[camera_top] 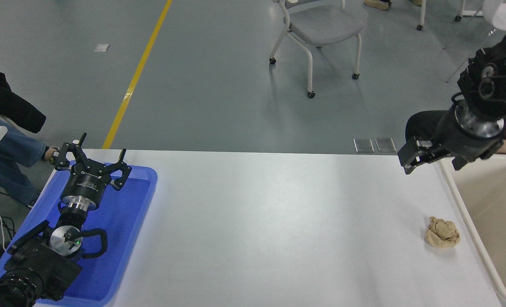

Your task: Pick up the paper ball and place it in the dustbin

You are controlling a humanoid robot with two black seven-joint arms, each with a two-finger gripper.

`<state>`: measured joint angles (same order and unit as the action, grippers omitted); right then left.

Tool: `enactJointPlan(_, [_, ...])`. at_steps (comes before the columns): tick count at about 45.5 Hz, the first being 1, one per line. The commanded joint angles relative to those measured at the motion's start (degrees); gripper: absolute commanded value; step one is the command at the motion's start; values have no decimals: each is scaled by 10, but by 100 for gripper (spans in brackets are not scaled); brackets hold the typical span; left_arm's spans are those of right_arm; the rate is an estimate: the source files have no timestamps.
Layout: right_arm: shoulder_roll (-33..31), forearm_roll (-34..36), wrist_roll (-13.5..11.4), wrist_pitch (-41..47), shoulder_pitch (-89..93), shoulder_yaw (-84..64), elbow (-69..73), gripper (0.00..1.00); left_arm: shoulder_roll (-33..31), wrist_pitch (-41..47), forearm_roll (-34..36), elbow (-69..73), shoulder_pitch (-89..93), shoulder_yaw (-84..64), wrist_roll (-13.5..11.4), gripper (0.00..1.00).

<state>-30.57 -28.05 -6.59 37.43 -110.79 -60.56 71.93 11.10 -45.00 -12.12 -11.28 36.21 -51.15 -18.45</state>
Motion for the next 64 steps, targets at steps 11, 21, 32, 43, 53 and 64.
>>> enactJointPlan(11, [-74,-208,2,-133,279,133,-147,100,0,0,0,1,0,0,0,100])
enactJointPlan(21, [-67,-230,4,-222,370,158,-198,100,0,0,0,-1,0,0,0,100])
enactJointPlan(32, [-63,-230,4,-267,474,257,-244,100,0,0,0,-1,1,0,0,100])
enactJointPlan(43, [-42,-225,4,-270,539,318,-287,100,0,0,0,-1,1,0,0,100])
enactJointPlan(53, [-29,-221,4,-270,567,374,-293,100,0,0,0,-1,1,0,0,100])
enactJointPlan(64, [-9,-221,4,-271,598,376,-331,98,0,0,0,-1,1,0,0,100])
